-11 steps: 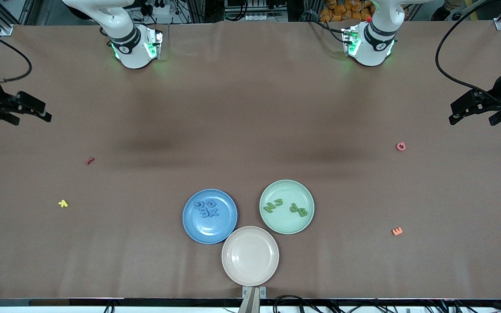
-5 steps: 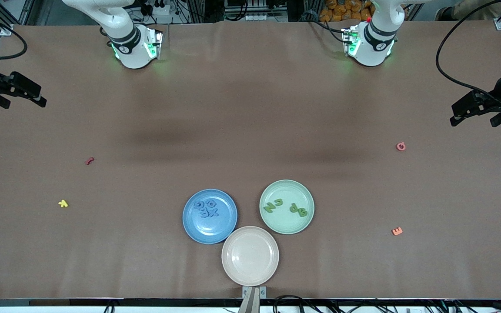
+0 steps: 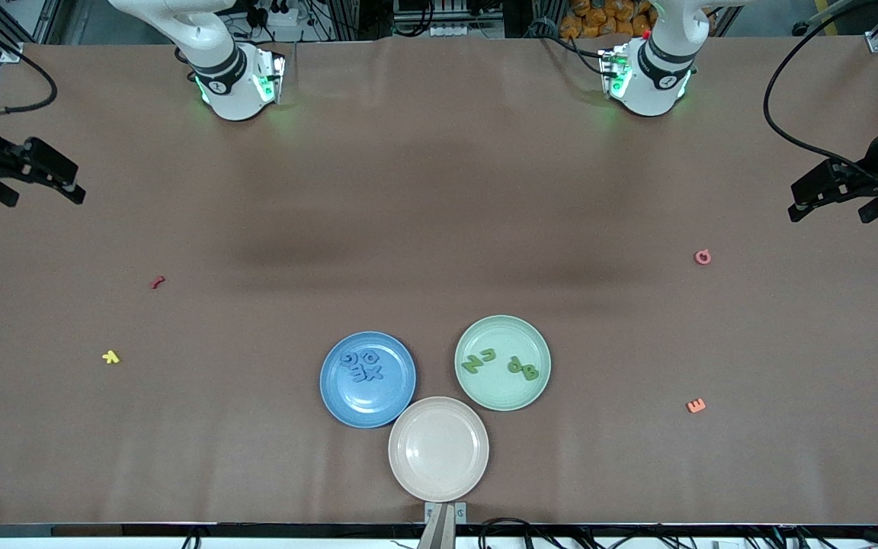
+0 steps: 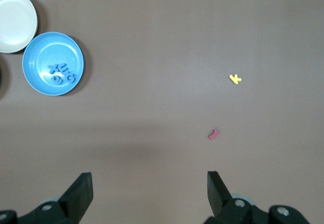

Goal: Sort letters by color into matching plates

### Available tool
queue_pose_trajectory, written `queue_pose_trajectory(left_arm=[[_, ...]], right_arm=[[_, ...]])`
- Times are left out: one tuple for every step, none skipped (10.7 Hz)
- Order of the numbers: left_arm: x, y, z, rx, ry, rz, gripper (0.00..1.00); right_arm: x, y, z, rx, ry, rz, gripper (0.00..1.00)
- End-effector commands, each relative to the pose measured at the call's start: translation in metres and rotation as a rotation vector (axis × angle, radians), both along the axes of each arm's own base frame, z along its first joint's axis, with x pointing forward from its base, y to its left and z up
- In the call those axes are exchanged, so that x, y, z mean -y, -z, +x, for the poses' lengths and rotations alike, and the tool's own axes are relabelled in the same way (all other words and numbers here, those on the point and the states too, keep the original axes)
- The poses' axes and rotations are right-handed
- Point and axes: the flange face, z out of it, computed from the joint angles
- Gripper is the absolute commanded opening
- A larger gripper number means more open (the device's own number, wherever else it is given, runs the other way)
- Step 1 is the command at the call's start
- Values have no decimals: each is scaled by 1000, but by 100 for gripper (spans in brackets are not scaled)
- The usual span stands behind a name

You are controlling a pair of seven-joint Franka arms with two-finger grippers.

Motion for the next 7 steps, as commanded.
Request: queue_pose_trajectory(left_arm=[[9,0,2,3,34,-24,100],[12,1,2,1,34,-25,100],[14,4,3,-4,32,-28,100],[15,7,5,-10,35,-30,100],[15,8,5,-12,32,-30,100],[9,8,6,-12,15,-32,100],[6,8,6,-12,-12,-37,100]], right_arm=[[-4,5,15,14,13,-20,100],[-1,1,15,20,16,-20,100],[5,-1,15,25,26,-21,100],[8,-1,15,25,29,-21,100],[10,-2,15,25,33,-21,100],[10,-2,14,23,32,-21,100],[10,-3,14,22,32,-21,100]])
